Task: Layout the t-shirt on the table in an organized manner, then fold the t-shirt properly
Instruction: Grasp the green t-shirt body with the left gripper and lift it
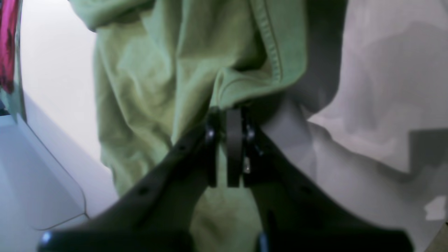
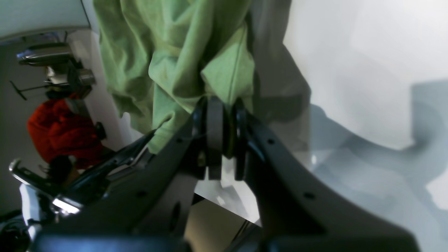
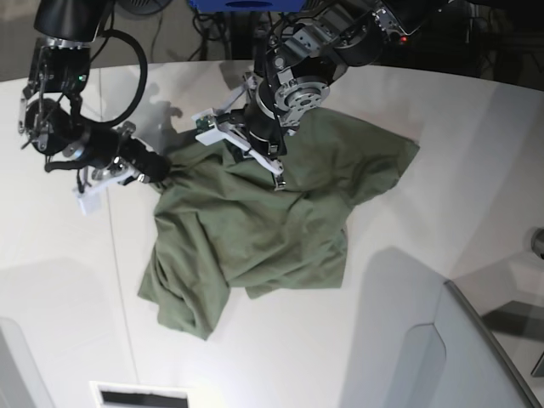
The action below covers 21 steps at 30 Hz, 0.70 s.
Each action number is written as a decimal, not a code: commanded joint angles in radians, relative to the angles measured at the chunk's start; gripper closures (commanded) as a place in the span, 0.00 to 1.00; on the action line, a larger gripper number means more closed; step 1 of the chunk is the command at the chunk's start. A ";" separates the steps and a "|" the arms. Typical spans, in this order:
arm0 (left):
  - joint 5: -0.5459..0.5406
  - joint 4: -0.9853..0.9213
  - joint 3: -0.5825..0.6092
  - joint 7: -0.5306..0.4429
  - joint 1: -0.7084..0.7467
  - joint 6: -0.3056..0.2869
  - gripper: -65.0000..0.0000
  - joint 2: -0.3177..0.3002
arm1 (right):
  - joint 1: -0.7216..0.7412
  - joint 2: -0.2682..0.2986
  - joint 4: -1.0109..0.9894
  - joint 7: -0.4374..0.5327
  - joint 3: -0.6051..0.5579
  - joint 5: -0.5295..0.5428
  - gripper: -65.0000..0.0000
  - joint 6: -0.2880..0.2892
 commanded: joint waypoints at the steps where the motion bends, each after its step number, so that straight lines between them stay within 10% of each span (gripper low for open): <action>1: 0.008 0.051 -0.003 0.013 -0.009 0.008 1.00 -0.015 | 0.015 0.006 0.048 0.002 -0.001 0.028 0.97 0.007; 8: 0.008 0.243 -0.022 0.105 -0.065 0.008 1.00 -0.079 | 0.078 0.016 0.285 -0.107 -0.001 0.024 0.97 0.003; 14: 0.008 0.272 -0.265 0.100 -0.136 0.007 1.00 -0.113 | 0.229 0.060 0.348 -0.168 -0.014 0.024 0.97 0.003; 21: 0.008 0.274 -0.434 0.108 -0.266 -0.064 1.00 -0.245 | 0.460 0.100 0.171 -0.154 -0.353 -0.079 0.97 0.003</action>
